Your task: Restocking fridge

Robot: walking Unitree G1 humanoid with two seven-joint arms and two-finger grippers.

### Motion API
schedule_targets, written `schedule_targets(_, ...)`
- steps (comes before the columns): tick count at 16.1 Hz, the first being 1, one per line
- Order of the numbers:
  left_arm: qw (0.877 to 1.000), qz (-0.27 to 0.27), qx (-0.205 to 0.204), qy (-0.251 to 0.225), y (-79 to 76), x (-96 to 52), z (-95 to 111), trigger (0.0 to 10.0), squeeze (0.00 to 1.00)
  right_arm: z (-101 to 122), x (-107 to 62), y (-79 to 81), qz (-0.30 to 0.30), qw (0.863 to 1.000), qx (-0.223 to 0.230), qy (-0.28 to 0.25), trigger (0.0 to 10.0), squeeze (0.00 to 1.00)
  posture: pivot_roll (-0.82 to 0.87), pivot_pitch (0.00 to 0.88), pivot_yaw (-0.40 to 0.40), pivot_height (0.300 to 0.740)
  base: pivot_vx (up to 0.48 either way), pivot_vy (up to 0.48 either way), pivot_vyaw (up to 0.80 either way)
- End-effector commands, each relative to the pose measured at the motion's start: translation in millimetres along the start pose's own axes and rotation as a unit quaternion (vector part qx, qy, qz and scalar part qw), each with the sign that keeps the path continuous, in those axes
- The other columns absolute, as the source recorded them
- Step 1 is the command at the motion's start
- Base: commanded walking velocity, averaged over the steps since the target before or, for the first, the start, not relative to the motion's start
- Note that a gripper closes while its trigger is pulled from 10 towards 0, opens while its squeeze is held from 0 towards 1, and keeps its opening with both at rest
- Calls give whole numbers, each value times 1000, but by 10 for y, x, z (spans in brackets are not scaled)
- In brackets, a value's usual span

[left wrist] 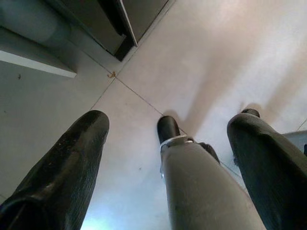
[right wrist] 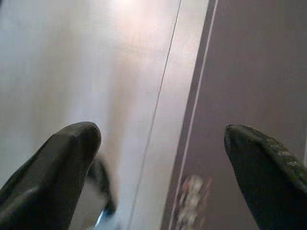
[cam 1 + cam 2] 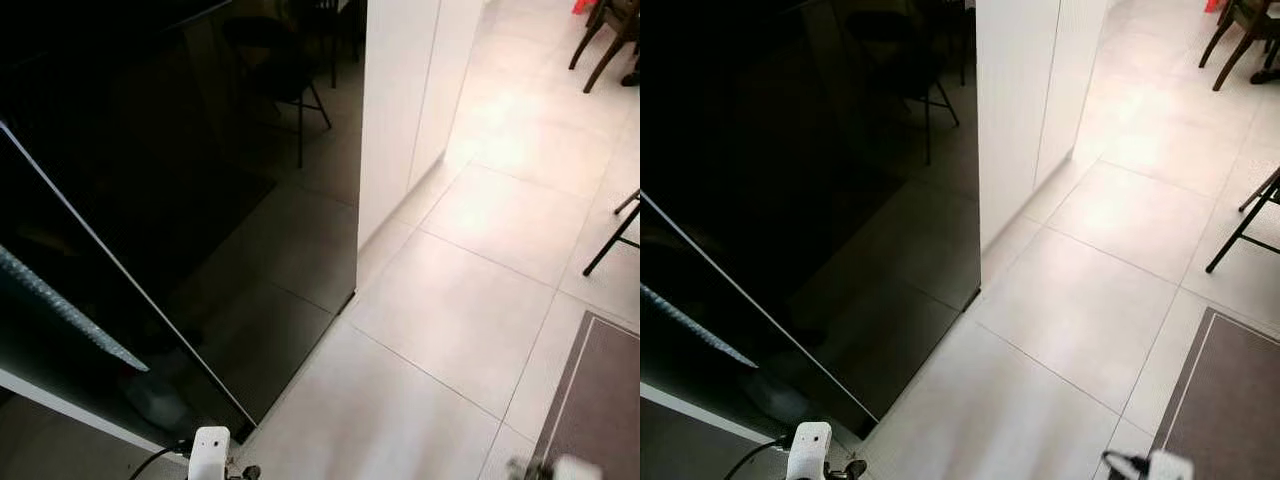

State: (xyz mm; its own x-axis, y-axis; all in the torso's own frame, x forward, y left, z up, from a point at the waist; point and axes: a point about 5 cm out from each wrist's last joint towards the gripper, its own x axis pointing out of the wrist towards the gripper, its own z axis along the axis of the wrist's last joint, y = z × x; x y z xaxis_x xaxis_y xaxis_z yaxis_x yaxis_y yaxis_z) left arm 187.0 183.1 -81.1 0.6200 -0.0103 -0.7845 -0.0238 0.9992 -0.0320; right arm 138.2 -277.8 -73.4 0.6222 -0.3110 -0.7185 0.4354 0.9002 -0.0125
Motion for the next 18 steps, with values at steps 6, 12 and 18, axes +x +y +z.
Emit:
schedule_targets(6, 998, 25, -53, 12, -44, -8, -90, 10000, 0, 628, 138, 34, 27, 994, -59, -93, 10000, 0, -169, 76, -14, 740, 0, 0, 0)
schedule_targets(12, 998, 28, -59, 8, -64, -5, -82, 10000, 0, 1178, 175, 369, 99, 975, -51, -191, 10000, 0, -183, 78, -14, 740, 0, 0, 0)
schedule_targets(18, 998, 30, -62, 4, -51, -2, -61, 10000, 0, 821, 210, 614, 109, 985, -75, -112, 10000, 0, -157, 80, 2, 740, 0, 0, 0)
